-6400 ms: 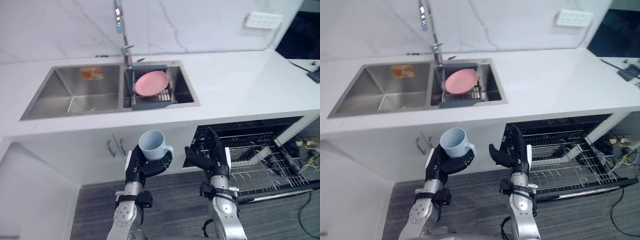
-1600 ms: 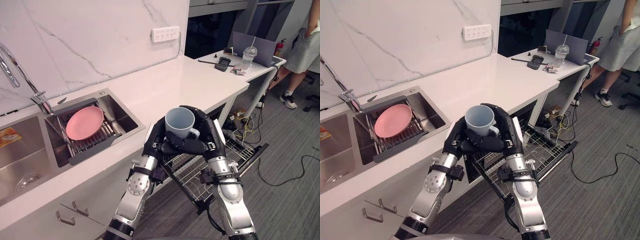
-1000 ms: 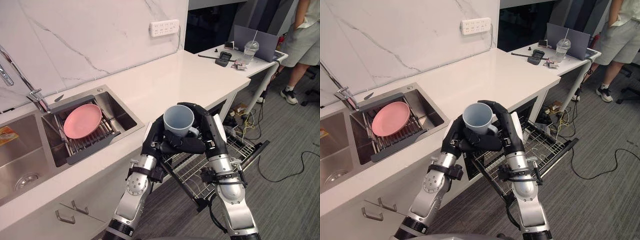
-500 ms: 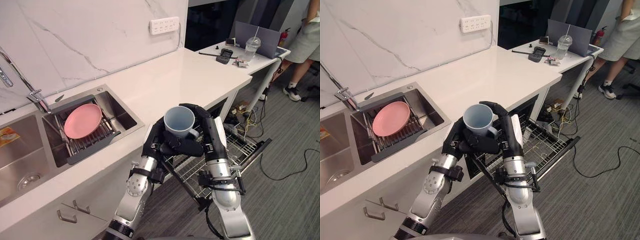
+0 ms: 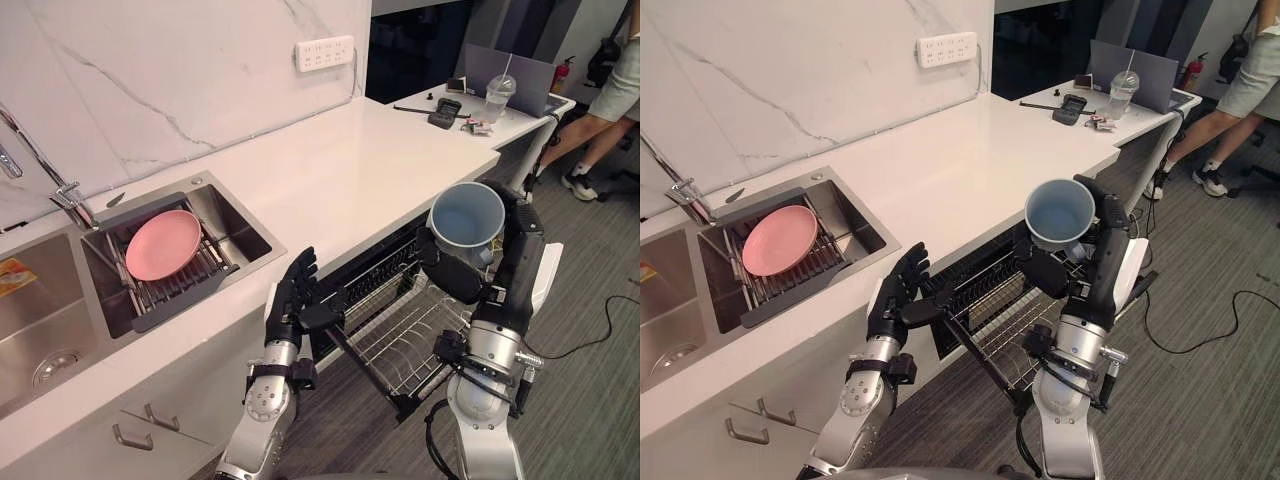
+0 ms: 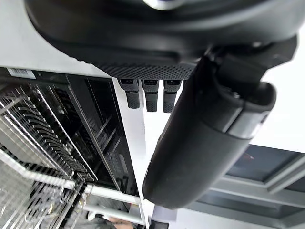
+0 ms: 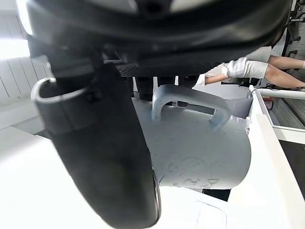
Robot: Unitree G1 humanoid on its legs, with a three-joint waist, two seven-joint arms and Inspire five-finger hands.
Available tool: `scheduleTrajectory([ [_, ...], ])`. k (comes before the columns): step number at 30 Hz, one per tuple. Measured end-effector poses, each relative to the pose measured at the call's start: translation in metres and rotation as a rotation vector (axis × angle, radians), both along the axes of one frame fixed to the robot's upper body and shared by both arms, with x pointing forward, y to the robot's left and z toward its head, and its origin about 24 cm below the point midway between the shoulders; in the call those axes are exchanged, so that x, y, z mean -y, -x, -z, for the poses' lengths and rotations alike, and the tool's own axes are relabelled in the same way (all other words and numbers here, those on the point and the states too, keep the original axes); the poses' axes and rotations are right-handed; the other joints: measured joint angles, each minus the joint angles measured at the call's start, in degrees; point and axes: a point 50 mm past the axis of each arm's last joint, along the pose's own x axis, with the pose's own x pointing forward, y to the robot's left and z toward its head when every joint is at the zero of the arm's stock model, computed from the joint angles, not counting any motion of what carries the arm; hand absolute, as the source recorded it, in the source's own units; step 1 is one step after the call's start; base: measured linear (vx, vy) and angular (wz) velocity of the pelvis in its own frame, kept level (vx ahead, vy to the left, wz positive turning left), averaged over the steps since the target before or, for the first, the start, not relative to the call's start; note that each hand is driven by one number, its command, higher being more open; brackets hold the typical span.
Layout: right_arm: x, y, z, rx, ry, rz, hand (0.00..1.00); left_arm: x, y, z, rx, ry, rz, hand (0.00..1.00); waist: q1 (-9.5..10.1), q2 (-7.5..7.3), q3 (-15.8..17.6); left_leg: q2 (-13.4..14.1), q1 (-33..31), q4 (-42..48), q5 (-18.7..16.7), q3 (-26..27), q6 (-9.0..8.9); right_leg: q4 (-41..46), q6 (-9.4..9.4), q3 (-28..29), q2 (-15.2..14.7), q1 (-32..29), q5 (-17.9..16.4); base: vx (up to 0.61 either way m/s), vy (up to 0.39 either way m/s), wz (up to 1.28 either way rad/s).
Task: Walk over to the sink, pick up the cup, carry it to the dishwasher, place the cup inside the dishwasher, then close the dishwasher door
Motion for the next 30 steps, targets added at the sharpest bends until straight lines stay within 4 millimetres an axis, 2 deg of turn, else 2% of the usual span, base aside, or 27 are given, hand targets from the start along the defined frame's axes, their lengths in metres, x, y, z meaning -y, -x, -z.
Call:
scheduleTrajectory([
  [7, 0.002, 0.000, 0.003, -0.025, 0.009, -0.028, 0.30, 0.006, 0.001, 0.000, 0.006, 0.007, 0.054, 0.90, 0.01, -0.05, -0.74, 0.01, 0.00, 0.00, 0.01, 0.00, 0.00, 0.00, 0.00, 0.01, 0.01, 0.00, 0.00, 0.00, 0.000, 0.00],
  [10, 0.008, 0.000, 0.014, -0.086, -0.006, -0.051, 0.30, 0.006, 0.001, -0.002, 0.015, 0.019, 0.076, 0.90, 0.25, -0.01, -1.28, 0.01, -0.01, 0.00, 0.00, 0.00, 0.00, -0.01, 0.00, 0.01, 0.00, 0.01, 0.00, 0.00, 0.000, 0.00],
  [14, 0.018, 0.009, 0.036, -0.204, -0.060, -0.079, 0.30, 0.004, 0.006, -0.011, 0.054, 0.045, 0.106, 0.90, 0.86, 0.00, -1.39, 0.03, -0.03, 0.00, -0.01, -0.01, -0.01, -0.01, 0.06, -0.02, 0.00, 0.01, -0.04, 0.00, 0.000, 0.00],
  [16, 0.024, 0.014, 0.046, -0.253, -0.092, -0.081, 0.30, 0.001, 0.013, -0.009, 0.049, 0.049, 0.116, 0.90, 0.96, 0.01, -1.43, 0.06, -0.09, 0.00, -0.02, -0.04, -0.01, -0.01, 0.10, -0.09, 0.01, 0.00, -0.07, 0.00, 0.000, 0.00],
  [25, 0.037, 0.027, 0.059, -0.331, -0.132, -0.097, 0.30, -0.042, 0.053, 0.034, -0.158, 0.035, 0.011, 0.90, 1.42, -0.14, -1.56, 0.49, -0.77, 1.39, -0.84, 0.05, 0.02, 0.00, 0.07, -0.27, 0.03, 0.00, -0.13, 0.00, 0.000, 0.00],
  [28, 0.039, 0.028, 0.062, -0.351, -0.124, -0.103, 0.30, -0.050, 0.060, 0.048, -0.225, 0.020, -0.012, 0.90, 1.56, -0.24, -1.61, 0.55, -1.05, 1.64, -0.93, 0.10, 0.10, 0.03, 0.09, -0.59, -0.07, -0.02, -0.18, -0.01, 0.001, 0.05],
  [30, 0.040, 0.029, 0.072, -0.392, -0.127, -0.101, 0.30, -0.056, 0.066, 0.060, -0.283, 0.009, -0.028, 0.90, 2.33, -0.43, -1.50, 0.54, -1.26, 1.87, -1.18, 0.02, -0.04, 0.08, 0.11, -0.81, -0.16, -0.03, -0.31, -0.01, 0.006, 0.04],
])
